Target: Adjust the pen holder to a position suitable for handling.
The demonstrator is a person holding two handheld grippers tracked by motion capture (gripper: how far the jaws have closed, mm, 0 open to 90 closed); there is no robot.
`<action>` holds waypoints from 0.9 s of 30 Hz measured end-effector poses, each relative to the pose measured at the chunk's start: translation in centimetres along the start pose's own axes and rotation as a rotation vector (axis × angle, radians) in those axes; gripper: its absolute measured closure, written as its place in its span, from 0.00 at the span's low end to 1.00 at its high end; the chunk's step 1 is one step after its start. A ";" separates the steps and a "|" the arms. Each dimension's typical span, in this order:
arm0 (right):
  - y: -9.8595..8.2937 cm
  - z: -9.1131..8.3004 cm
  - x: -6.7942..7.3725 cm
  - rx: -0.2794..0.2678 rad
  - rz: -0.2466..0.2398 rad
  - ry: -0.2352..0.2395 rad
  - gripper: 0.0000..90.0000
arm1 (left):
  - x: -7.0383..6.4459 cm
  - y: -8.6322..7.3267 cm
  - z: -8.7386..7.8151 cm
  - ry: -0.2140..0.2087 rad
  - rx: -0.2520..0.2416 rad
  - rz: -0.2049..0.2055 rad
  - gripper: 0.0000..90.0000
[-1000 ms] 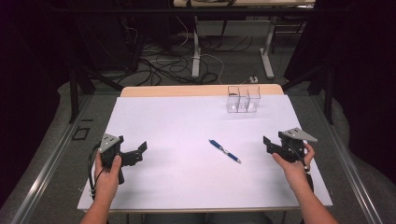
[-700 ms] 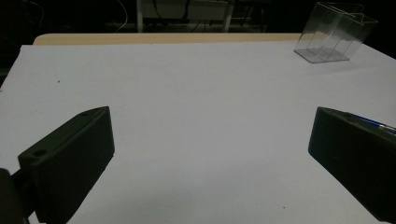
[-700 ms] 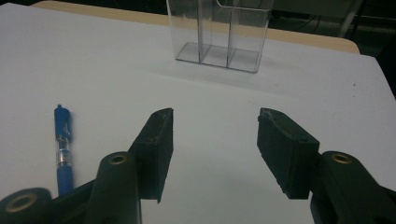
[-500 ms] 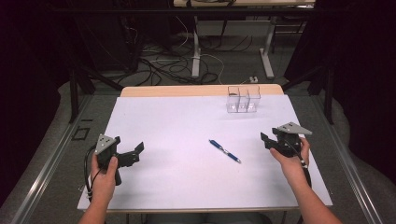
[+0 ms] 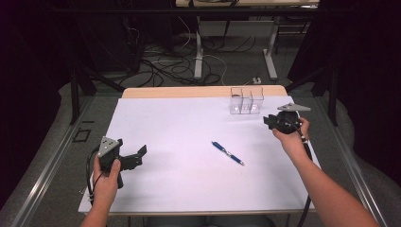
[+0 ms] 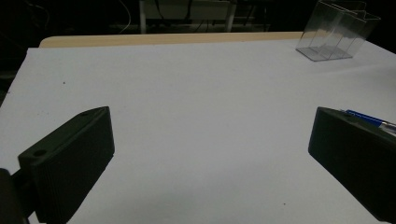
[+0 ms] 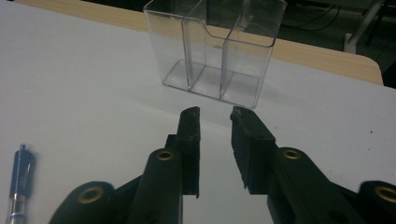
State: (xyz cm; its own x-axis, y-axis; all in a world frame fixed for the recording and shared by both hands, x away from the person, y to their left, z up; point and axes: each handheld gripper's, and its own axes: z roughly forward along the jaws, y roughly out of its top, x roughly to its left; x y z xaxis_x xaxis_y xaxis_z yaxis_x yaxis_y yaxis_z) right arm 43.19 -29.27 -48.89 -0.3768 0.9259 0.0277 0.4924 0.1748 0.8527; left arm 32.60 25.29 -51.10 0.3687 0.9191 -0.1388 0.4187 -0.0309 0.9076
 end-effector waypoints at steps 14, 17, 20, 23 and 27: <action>3.4 2.0 -1.5 0.030 -0.010 -0.032 0.99 | -0.2 -0.2 -0.1 0.001 0.008 0.006 0.00; 4.2 2.4 -1.8 0.032 -0.005 -0.038 1.00 | -0.2 -0.2 0.0 -0.003 0.008 0.011 0.00; 5.0 3.0 -2.1 0.032 -0.011 -0.043 1.00 | -0.3 -0.2 0.0 -0.007 0.009 0.009 0.00; 5.7 3.6 -2.3 0.043 -0.006 -0.055 1.00 | -0.3 -0.2 0.0 -0.010 0.011 0.005 0.00; 6.4 4.3 -2.6 0.055 0.003 -0.059 1.00 | -0.2 -0.3 0.1 -0.014 0.019 0.002 0.00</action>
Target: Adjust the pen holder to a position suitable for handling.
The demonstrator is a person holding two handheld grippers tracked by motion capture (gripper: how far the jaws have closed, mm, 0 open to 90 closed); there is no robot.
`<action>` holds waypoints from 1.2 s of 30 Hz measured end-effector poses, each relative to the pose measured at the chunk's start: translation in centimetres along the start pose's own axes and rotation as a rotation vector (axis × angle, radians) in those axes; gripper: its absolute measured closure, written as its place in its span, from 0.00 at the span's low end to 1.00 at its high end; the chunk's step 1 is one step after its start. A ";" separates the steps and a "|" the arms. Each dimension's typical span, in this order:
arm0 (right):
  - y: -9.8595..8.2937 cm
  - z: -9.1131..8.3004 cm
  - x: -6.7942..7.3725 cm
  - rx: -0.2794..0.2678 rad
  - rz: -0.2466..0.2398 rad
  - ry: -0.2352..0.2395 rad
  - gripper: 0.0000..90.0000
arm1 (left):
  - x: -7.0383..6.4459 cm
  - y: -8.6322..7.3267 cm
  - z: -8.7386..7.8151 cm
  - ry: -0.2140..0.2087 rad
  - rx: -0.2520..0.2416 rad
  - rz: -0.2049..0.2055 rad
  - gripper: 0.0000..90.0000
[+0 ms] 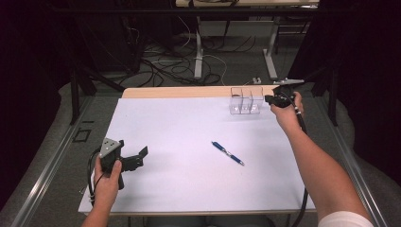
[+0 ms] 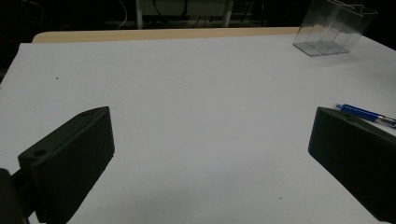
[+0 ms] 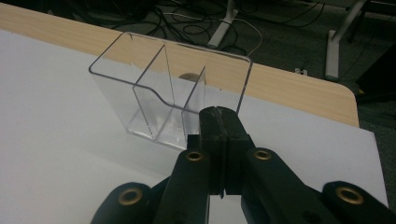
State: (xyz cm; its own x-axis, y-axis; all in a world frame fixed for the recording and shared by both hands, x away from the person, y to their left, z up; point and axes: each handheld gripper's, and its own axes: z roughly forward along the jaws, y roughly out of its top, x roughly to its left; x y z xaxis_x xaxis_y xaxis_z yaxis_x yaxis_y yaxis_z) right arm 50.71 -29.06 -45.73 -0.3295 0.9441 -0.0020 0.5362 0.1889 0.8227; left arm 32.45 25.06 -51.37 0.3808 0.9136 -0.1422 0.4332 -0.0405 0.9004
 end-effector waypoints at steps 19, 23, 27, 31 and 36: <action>1.3 3.4 -1.2 0.033 0.056 -0.057 0.99 | 0.3 0.0 -0.3 0.012 -0.001 -0.002 0.00; 1.3 3.8 -1.3 0.025 0.072 -0.065 0.97 | 0.3 -0.1 -0.3 0.016 0.002 -0.009 0.00; 1.3 4.3 -1.2 0.026 0.084 -0.068 0.94 | 0.4 -0.1 -0.4 0.016 -0.001 -0.012 0.00; 1.1 4.9 -1.1 0.031 0.078 -0.082 0.90 | 0.5 -0.2 -0.3 0.021 0.001 -0.017 0.00; 0.8 5.5 -1.0 0.058 0.077 -0.090 0.87 | 0.6 -0.2 -0.4 0.019 0.003 -0.018 0.00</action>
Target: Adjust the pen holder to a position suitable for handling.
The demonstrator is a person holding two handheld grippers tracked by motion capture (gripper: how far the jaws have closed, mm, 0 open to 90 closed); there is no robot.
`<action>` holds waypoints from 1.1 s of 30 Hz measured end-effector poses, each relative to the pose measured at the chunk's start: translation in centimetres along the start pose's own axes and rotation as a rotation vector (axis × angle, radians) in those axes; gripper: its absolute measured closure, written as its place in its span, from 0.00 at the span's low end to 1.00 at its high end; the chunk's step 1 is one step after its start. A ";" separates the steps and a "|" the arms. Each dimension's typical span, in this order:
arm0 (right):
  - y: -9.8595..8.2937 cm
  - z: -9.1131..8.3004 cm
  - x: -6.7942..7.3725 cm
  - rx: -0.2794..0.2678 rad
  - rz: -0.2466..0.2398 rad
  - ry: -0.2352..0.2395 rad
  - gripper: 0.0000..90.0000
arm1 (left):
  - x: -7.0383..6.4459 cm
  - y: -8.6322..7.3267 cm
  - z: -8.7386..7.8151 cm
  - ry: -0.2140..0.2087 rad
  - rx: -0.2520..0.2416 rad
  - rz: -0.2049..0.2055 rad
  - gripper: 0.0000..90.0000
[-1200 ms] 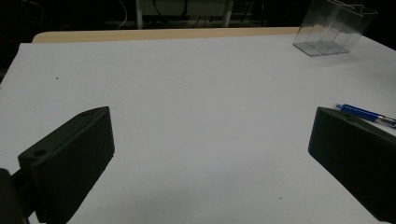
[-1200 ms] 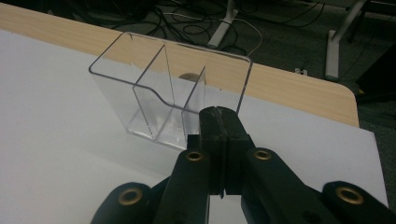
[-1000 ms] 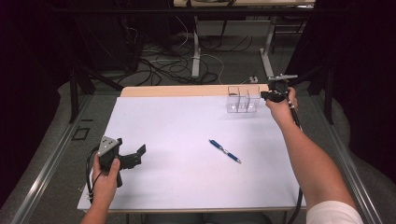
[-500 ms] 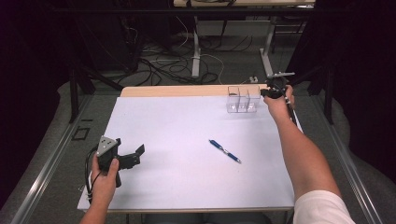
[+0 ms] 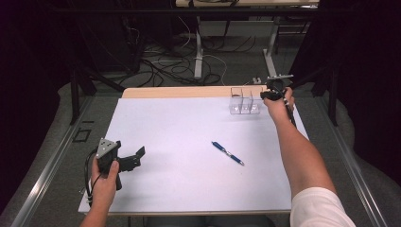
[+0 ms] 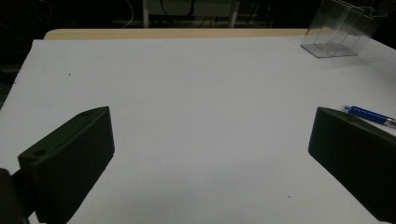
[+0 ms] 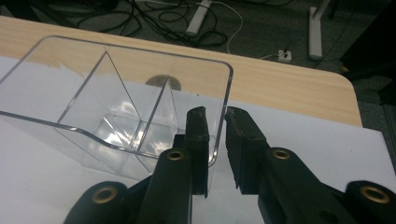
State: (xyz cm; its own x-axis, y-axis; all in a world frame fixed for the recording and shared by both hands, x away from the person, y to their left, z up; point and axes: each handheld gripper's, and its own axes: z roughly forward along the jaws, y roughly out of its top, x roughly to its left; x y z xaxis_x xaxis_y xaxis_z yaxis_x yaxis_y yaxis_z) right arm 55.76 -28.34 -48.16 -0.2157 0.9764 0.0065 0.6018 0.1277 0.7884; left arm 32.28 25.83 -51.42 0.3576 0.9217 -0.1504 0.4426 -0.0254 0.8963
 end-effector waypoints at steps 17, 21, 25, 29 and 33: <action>-0.2 0.6 0.8 0.039 0.032 -0.066 0.95 | 0.1 -0.1 0.2 -0.001 0.008 -0.012 0.00; -0.1 0.5 1.2 0.040 0.046 -0.097 0.97 | 0.1 -0.1 0.2 -0.004 0.004 -0.006 0.00; 0.1 0.5 1.5 0.054 0.056 -0.126 0.98 | 0.0 -0.1 0.2 -0.005 0.007 -0.001 0.00; 0.4 0.5 1.6 0.073 0.080 -0.124 0.98 | -0.1 -0.1 0.2 -0.005 0.004 0.005 0.00; 0.4 0.4 1.9 0.083 0.091 -0.115 0.99 | -0.1 -0.1 0.2 -0.007 0.004 0.005 0.00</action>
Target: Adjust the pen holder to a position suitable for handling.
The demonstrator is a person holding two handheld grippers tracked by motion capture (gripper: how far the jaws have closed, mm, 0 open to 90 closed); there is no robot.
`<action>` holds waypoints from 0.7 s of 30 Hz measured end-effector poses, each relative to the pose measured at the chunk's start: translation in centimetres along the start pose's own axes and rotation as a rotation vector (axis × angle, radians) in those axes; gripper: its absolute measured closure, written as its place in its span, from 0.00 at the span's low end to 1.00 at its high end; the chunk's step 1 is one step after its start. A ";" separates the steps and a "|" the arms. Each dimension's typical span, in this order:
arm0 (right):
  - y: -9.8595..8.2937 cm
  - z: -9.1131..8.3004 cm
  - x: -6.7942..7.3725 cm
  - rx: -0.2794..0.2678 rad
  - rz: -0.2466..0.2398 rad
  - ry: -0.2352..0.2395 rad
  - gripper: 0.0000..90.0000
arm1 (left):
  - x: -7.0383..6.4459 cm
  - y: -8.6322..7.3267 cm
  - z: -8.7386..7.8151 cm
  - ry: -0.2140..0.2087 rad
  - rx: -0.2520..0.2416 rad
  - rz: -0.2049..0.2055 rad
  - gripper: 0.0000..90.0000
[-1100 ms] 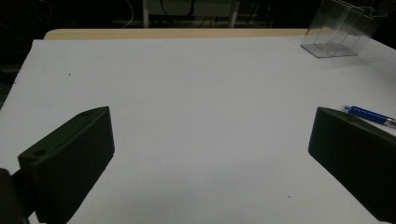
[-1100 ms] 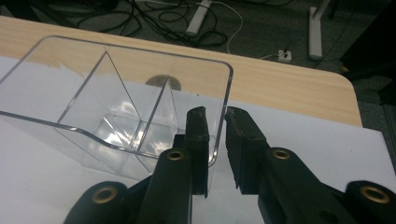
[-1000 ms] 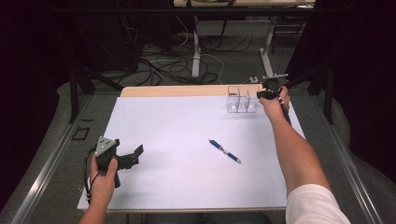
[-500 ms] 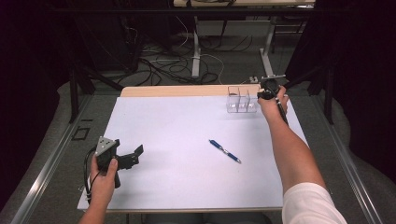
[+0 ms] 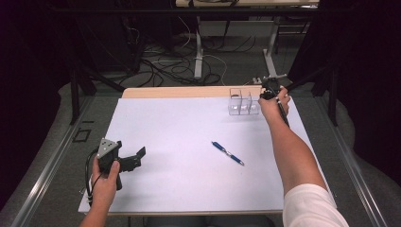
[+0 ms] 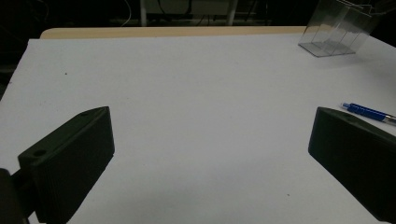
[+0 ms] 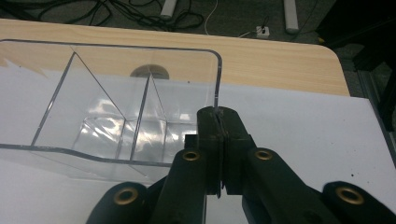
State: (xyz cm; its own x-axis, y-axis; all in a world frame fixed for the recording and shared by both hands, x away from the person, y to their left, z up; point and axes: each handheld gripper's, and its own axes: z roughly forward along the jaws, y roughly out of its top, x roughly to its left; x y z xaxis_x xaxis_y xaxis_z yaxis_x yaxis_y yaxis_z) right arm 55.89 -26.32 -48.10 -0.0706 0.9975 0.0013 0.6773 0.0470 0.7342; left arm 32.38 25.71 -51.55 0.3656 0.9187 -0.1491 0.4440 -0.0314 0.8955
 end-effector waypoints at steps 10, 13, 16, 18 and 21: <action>0.1 -0.6 0.9 0.044 0.018 0.030 0.99 | -0.2 0.1 0.0 -0.005 0.000 0.018 0.00; -0.1 -0.9 1.4 0.066 0.032 0.039 0.99 | -0.4 0.2 0.1 -0.010 0.000 0.036 0.00; -0.3 -1.3 2.0 0.085 0.031 0.053 0.99 | -0.5 0.2 0.2 -0.012 0.003 0.036 0.00; -0.5 -1.6 2.5 0.092 0.034 0.071 0.99 | -0.5 0.2 0.2 -0.017 0.006 0.040 0.00; -0.9 -2.0 3.5 0.103 0.037 0.078 0.99 | -0.6 0.2 0.2 -0.024 0.005 0.044 0.00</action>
State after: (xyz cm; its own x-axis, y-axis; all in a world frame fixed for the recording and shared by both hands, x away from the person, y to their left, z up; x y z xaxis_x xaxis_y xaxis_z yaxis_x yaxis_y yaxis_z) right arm 53.57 -22.97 -47.37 -0.0985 0.9917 0.0826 0.7519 0.0198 0.6590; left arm 32.38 25.07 -51.36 0.4039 0.9069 -0.1199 0.4310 -0.0731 0.8994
